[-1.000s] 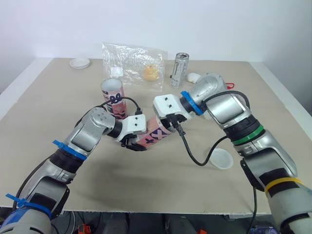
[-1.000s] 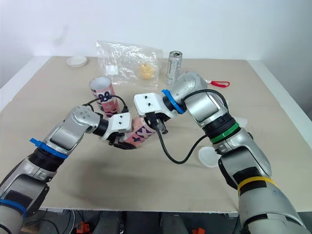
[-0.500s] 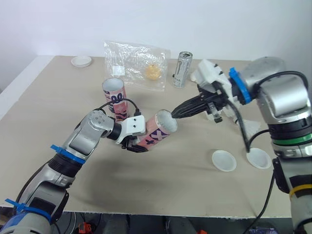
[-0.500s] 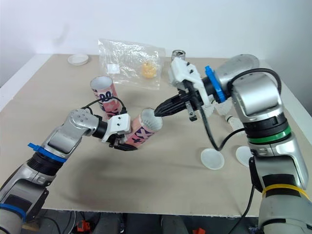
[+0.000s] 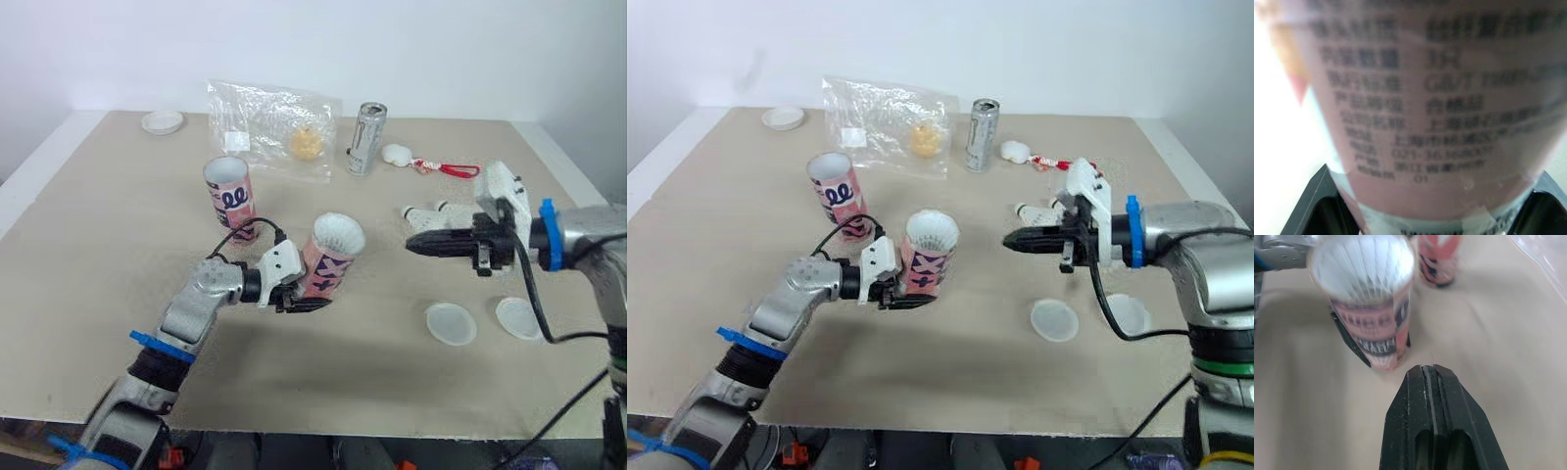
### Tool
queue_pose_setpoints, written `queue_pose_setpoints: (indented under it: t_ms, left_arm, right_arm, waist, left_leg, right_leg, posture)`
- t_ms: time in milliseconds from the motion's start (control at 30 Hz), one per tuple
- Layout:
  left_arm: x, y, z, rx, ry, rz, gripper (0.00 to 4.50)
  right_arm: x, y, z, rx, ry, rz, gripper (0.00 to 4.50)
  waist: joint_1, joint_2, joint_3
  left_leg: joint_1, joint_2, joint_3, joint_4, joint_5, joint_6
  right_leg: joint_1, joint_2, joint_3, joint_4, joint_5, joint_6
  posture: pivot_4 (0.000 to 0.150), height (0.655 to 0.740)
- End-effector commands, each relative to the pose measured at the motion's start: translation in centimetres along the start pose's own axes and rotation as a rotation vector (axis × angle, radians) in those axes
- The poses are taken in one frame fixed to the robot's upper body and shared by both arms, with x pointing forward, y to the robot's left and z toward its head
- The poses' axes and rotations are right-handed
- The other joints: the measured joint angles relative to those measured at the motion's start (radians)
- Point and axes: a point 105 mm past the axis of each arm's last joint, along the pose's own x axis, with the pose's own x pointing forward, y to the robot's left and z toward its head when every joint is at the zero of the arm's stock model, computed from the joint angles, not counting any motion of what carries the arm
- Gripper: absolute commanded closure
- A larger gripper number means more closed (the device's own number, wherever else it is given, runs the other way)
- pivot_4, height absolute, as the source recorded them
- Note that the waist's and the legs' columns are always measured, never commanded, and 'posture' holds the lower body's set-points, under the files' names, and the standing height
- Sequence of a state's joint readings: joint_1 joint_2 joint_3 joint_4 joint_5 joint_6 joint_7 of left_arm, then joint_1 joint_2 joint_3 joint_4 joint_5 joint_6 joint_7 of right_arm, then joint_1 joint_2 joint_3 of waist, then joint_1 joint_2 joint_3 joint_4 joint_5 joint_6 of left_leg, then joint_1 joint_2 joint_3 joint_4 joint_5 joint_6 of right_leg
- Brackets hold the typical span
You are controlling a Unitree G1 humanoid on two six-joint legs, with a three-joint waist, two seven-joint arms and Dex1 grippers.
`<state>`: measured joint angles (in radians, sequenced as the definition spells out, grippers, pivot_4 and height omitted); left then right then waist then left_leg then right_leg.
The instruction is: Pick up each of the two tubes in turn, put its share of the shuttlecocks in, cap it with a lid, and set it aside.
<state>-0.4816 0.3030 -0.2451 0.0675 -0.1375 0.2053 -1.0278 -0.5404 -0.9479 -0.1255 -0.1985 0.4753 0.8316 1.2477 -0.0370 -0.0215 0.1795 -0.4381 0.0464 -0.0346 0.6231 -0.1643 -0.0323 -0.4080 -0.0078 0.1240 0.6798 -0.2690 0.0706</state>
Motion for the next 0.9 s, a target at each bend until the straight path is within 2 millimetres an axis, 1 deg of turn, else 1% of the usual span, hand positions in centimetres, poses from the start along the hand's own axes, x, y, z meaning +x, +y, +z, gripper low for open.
queue_pose_setpoints:
  t_ms: [33, 100, 200, 300, 367, 533, 567, 600, 700, 800, 867, 900]
  left_arm:
    - [0.1, 0.2, 1.8, 0.049, -0.17, 0.094, 1.48]
    - [0.3, -0.1, 1.3, 0.04, -0.198, 0.11, 1.48]
    - [0.9, -1.0, 0.3, 0.053, -0.188, 0.08, 1.48]
    - [1.4, -1.2, -0.3, 0.06, -0.177, 0.069, 1.48]
    - [1.6, -1.0, -0.6, 0.06, -0.168, 0.066, 1.48]
    - [1.9, -1.0, -0.8, 0.05, -0.158, 0.044, 1.48]
    - [2.0, -1.0, -0.9, 0.049, -0.159, 0.039, 1.48]
    - [2.1, -1.1, -1.0, 0.048, -0.158, 0.035, 1.48]
    - [2.2, -1.4, -1.5, 0.049, -0.151, 0.025, 1.48]
    - [2.3, -1.5, -1.7, 0.037, -0.155, 0.021, 1.48]
    - [2.3, -1.6, -2.0, 0.03, -0.15, 0.019, 1.48]
    - [2.3, -1.7, -2.2, 0.027, -0.144, 0.015, 1.48]
  right_arm:
    - [-1.5, 0.1, -0.1, -0.015, 0.012, -0.076, 4.4]
    - [-1.9, 0.1, -1.2, 0.001, 0.049, -0.095, 4.4]
    - [-2.2, 0.0, -2.7, 0.0, 0.127, -0.108, 4.4]
    - [-2.7, -0.5, -4.4, -0.025, 0.241, -0.125, 4.4]
    - [-3.1, -0.8, -5.3, -0.023, 0.298, -0.129, 4.4]
    - [-3.7, -1.2, -5.9, 0.011, 0.345, -0.12, 4.4]
    - [-3.8, -1.2, -6.0, 0.02, 0.358, -0.116, 3.85]
    - [-4.0, -1.2, -6.3, 0.03, 0.377, -0.113, 3.69]
    - [-4.4, -1.4, -7.1, 0.039, 0.435, -0.107, 2.44]
    - [-4.6, -1.7, -7.4, 0.037, 0.462, -0.106, 0.85]
    - [-4.6, -1.8, -7.4, 0.038, 0.468, -0.105, 0.1]
    - [-4.5, -1.9, -7.4, 0.043, 0.471, -0.102, 0.1]
  waist:
    - [0.0, 0.0, 0.0]
    - [0.0, 0.0, 0.0]
    - [-0.004, 0.0, 0.0]
    - [-0.008, 0.0, 0.0]
    - [-0.009, 0.0, 0.0]
    - [-0.01, 0.0, 0.0]
    - [-0.01, 0.0, 0.0]
    - [-0.01, 0.0, 0.0]
    - [-0.009, 0.0, 0.0]
    - [-0.009, 0.0, 0.0]
    - [-0.01, 0.001, 0.0]
    - [-0.009, 0.001, 0.0]
  left_leg:
    - [0.0, 0.0, 0.0, 0.0, 0.0, 0.0]
    - [0.0, 0.0, 0.0, 0.001, 0.0, 0.0]
    - [0.001, 0.0, 0.001, 0.003, 0.0, 0.0]
    - [0.001, 0.0, 0.002, 0.004, 0.0, 0.0]
    - [0.001, 0.0, 0.003, 0.004, 0.0, 0.0]
    - [0.001, 0.0, 0.004, 0.004, 0.0, 0.0]
    - [0.001, 0.0, 0.004, 0.004, 0.0, 0.0]
    - [0.001, 0.0, 0.003, 0.003, 0.0, 0.0]
    - [0.001, 0.0, 0.003, 0.002, 0.0, 0.0]
    - [0.001, 0.0, 0.003, 0.002, 0.0, 0.0]
    - [0.001, 0.0, 0.003, 0.002, 0.0, 0.0]
    - [0.001, 0.0, 0.004, 0.002, 0.0, 0.0]
  right_leg:
    - [0.0, 0.0, 0.0, 0.0, 0.0, 0.001]
    - [0.001, 0.0, 0.0, 0.0, 0.001, 0.002]
    - [0.001, 0.0, 0.001, 0.0, 0.003, 0.003]
    - [0.001, 0.0, 0.002, 0.0, 0.002, 0.001]
    - [0.001, 0.0, 0.003, 0.0, 0.002, 0.0]
    - [0.0, 0.0, 0.003, -0.001, 0.002, 0.001]
    - [0.0, 0.0, 0.003, -0.001, 0.003, 0.003]
    - [0.0, 0.0, 0.003, -0.001, 0.003, 0.003]
    - [0.0, 0.0, 0.003, -0.001, 0.002, 0.004]
    - [0.0, 0.0, 0.003, -0.002, 0.002, 0.004]
    - [0.0, 0.0, 0.003, -0.002, 0.002, 0.004]
    - [0.0, 0.0, 0.003, -0.002, 0.002, 0.004]
  posture:
    - [0.15, 0.74]
    - [0.15, 0.74]
    - [0.15, 0.74]
    - [0.15, 0.74]
    - [0.15, 0.74]
    - [0.15, 0.74]
    - [0.15, 0.74]
    - [0.15, 0.74]
    - [0.15, 0.74]
    - [0.15, 0.74]
    - [0.15, 0.74]
    - [0.15, 0.74]
